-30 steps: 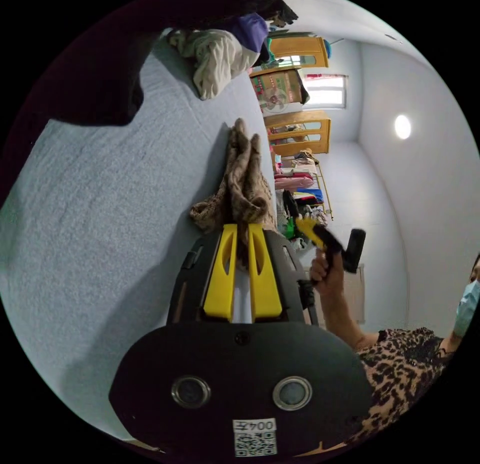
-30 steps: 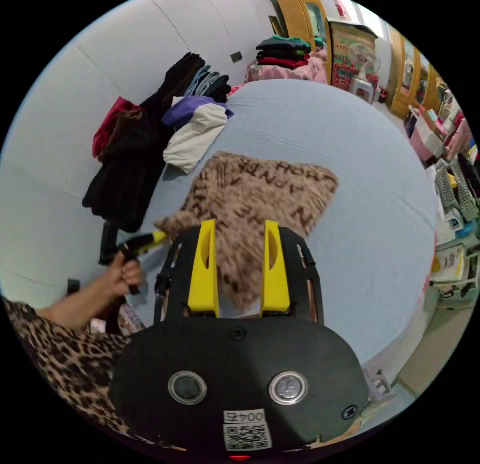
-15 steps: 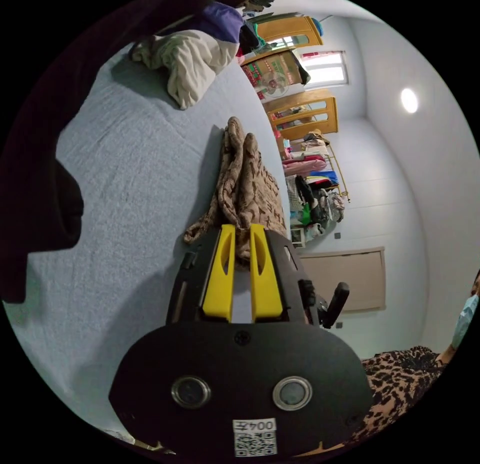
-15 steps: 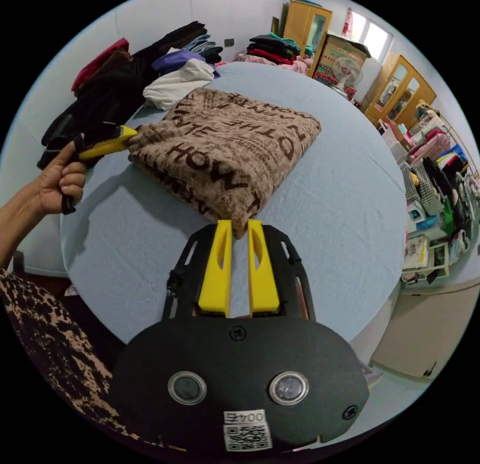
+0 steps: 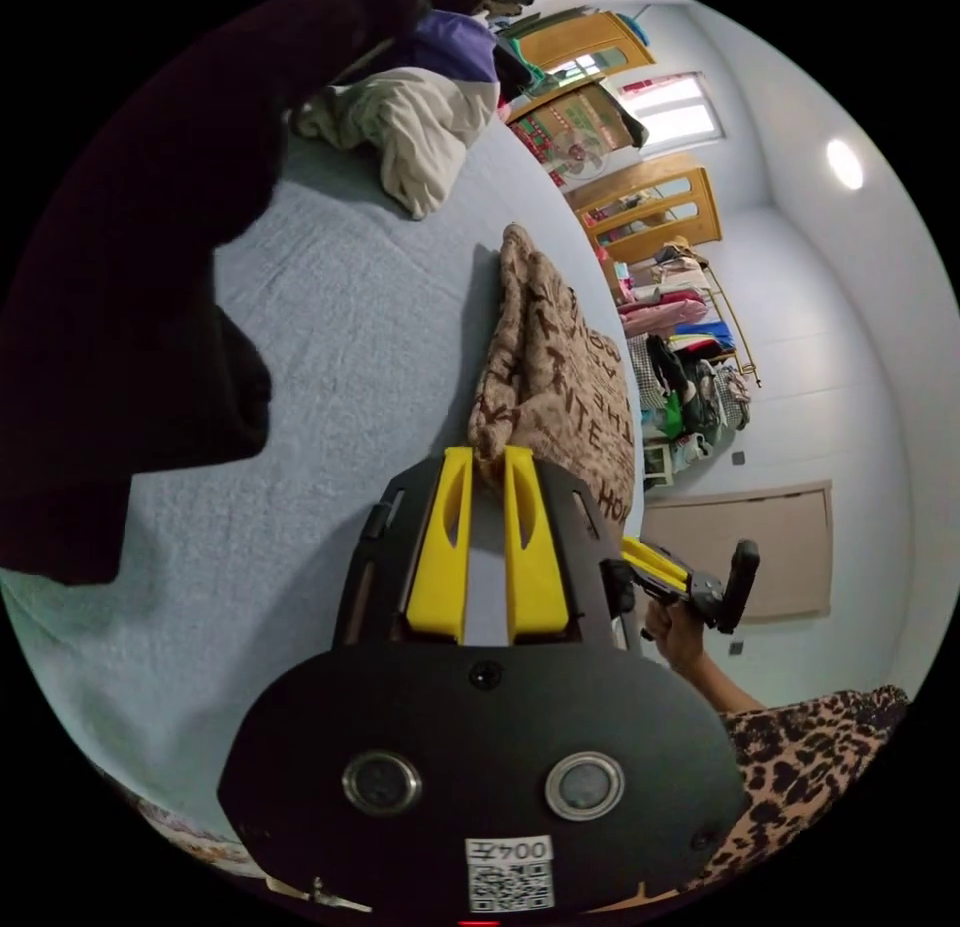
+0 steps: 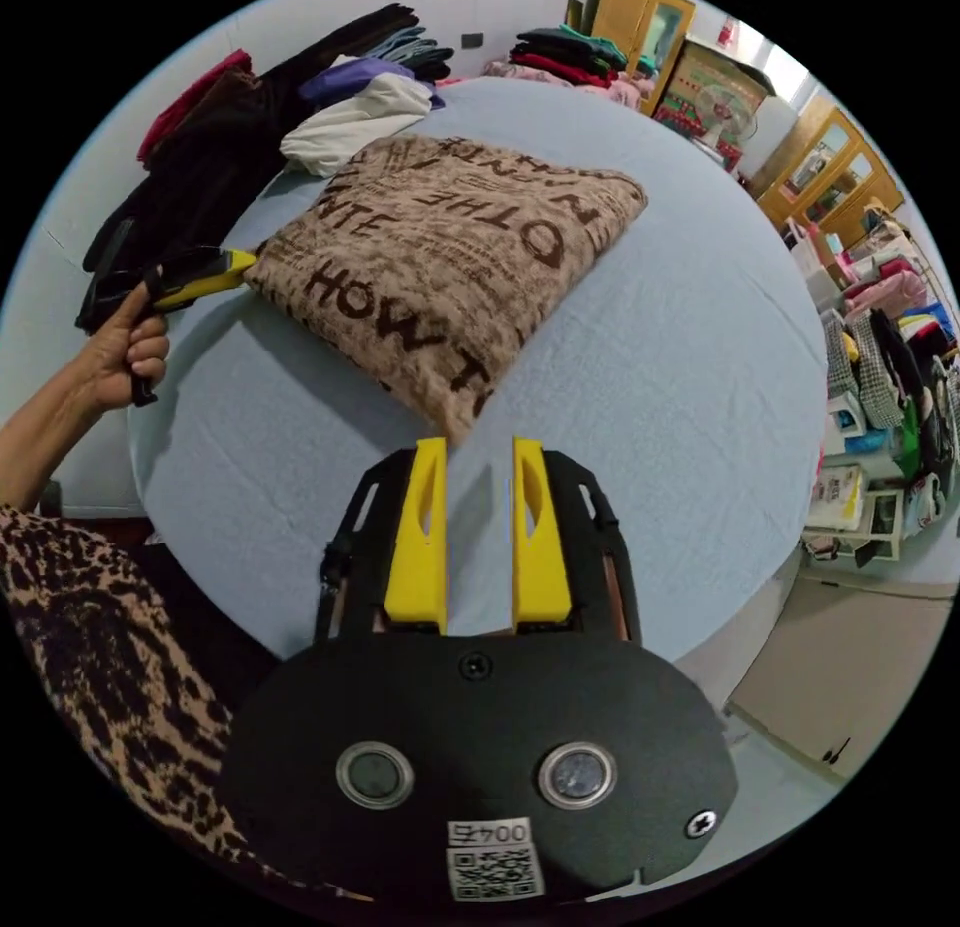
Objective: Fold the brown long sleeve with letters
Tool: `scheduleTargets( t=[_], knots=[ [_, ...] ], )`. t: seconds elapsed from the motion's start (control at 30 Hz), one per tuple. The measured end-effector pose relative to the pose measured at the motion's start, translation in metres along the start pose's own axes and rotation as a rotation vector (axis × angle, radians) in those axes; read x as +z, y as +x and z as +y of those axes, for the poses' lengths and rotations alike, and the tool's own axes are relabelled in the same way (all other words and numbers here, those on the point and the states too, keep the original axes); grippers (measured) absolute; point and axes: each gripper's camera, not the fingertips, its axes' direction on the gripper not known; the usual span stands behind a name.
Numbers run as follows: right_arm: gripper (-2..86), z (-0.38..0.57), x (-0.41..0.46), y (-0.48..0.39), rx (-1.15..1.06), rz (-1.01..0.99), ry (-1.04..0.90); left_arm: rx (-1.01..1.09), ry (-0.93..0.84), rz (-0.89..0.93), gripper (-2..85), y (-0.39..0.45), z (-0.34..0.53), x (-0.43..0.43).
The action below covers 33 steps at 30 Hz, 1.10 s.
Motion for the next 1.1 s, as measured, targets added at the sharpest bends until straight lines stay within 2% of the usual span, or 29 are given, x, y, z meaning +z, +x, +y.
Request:
scheduleTargets(
  t=[0.07, 0.13, 0.23, 0.3, 0.4, 0.5, 0.53, 0.57, 0.63, 0.73, 0.83, 0.9, 0.97, 1.07, 1.1],
  knots=[
    [19.1, 0.004, -0.018, 0.03, 0.06, -0.094, -0.017, 0.007, 0.011, -0.017, 5.4, 0.01, 0.012, -0.005],
    [22.0, 0.0, -0.038, 0.047, 0.085, -0.142, 0.029, 0.043, 0.06, -0.048, 5.7, 0.029, 0.025, -0.013],
    [25.9, -0.02, -0.07, 0.053, 0.039, -0.161, 0.182, 0.212, 0.169, -0.137, 6.3, 0.089, 0.038, -0.012],
    [28.2, -0.041, -0.078, 0.05, -0.002, -0.19, 0.198, 0.331, 0.173, -0.153, 7.3, 0.126, 0.032, 0.008],
    [34.2, -0.086, -0.074, 0.041, -0.103, -0.199, 0.117, 0.481, 0.123, -0.2, 9.3, 0.178, 0.01, 0.062],
    [38.3, -0.127, -0.04, 0.037, -0.107, -0.08, -0.103, 0.54, 0.032, -0.312, 10.0, 0.204, -0.014, 0.123],
    [37.8, -0.136, -0.02, 0.035, -0.124, -0.024, -0.22, 0.552, -0.028, -0.37, 10.0, 0.209, -0.022, 0.147],
    [36.6, -0.139, -0.008, 0.033, -0.154, -0.049, -0.279, 0.557, -0.098, -0.434, 9.7, 0.211, -0.027, 0.171],
    [35.3, -0.138, -0.004, 0.038, -0.16, -0.149, -0.277, 0.571, -0.178, -0.514, 9.1, 0.212, -0.026, 0.202],
    [35.6, -0.137, -0.015, 0.049, -0.16, -0.175, -0.258, 0.569, -0.146, -0.58, 8.5, 0.226, -0.017, 0.221],
    [32.1, -0.14, -0.031, 0.058, -0.203, -0.249, -0.297, 0.589, -0.119, -0.611, 8.4, 0.235, -0.007, 0.236],
    [27.0, -0.141, -0.057, 0.073, -0.169, -0.275, -0.249, 0.578, -0.117, -0.6, 8.3, 0.237, -0.005, 0.242],
    [18.0, -0.138, -0.106, 0.098, -0.108, -0.284, -0.112, 0.562, -0.124, -0.566, 8.2, 0.237, -0.005, 0.247],
    [5.8, -0.138, -0.152, 0.11, -0.138, -0.359, 0.041, 0.56, -0.127, -0.542, 8.1, 0.238, -0.005, 0.253],
    [5.2, -0.14, -0.156, 0.109, -0.156, -0.377, 0.052, 0.559, -0.125, -0.54, 8.1, 0.238, -0.004, 0.254]
  ],
)
